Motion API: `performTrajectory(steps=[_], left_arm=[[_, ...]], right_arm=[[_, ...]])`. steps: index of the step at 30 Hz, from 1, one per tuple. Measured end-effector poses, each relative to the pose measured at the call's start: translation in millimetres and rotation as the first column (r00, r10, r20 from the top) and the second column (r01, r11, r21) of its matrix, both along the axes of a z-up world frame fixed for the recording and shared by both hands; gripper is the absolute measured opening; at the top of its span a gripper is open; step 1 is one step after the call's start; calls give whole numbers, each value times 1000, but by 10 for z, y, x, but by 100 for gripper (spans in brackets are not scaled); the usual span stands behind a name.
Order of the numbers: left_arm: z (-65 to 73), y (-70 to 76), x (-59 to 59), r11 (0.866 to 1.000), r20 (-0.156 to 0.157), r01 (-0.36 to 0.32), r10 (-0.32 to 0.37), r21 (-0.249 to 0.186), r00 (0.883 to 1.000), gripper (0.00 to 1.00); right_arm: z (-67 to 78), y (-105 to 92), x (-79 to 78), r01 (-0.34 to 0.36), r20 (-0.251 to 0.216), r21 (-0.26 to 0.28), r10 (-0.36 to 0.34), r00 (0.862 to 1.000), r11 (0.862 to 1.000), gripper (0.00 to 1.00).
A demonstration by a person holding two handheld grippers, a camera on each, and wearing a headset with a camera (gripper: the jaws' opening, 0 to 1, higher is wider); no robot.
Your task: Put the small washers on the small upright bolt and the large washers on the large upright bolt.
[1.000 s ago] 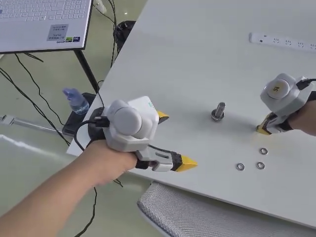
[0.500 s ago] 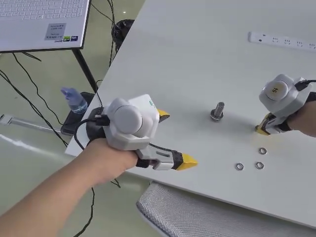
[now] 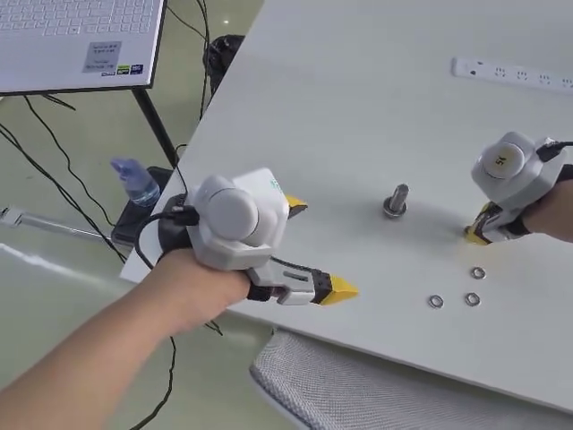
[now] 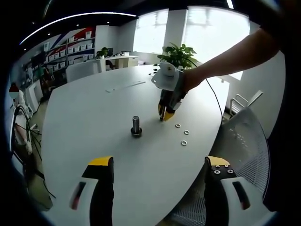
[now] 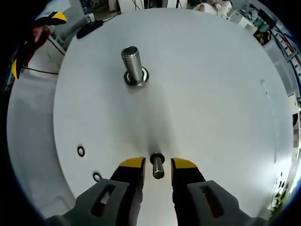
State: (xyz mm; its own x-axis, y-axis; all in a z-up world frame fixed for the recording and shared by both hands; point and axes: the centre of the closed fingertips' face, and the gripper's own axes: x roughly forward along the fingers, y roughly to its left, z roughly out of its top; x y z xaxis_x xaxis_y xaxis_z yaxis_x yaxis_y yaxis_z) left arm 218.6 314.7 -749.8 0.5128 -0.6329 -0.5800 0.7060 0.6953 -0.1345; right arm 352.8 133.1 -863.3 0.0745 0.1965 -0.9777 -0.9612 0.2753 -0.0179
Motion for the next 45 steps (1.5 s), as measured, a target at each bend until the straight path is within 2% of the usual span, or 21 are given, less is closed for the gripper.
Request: performTrajectory(steps=[5,17,21,32,36,45], left_arm=[[4,-6,3,1000,2,5,-5,2,1000,79],[45,34,8,1000,13,0,0,7,1000,78],[63,36,11,1000,21,0,0,2,1000,79],[67,-25,1,1000,17,11,-11,-3,1000,79],[102,-37,13,1000,26,13,-13,-5,1000,79],[165,-59,-21,1000,34,17,-17,-3,999,79]], right_arm=[[5,-18,-22,-14,-16,-9,14,1000,1000,28],[96,-26,-39,-16,-9,0,16,1000,1000,28],[188,-15,-70,6,-22,23,-6,1000,1000,27],[443,13,-128,-2,-10,41,2,1000,999,26],[565,62,-128,-14,8,52,14,1000,999,26],[689,70,-110,-16,30,45,14,999,999,26]])
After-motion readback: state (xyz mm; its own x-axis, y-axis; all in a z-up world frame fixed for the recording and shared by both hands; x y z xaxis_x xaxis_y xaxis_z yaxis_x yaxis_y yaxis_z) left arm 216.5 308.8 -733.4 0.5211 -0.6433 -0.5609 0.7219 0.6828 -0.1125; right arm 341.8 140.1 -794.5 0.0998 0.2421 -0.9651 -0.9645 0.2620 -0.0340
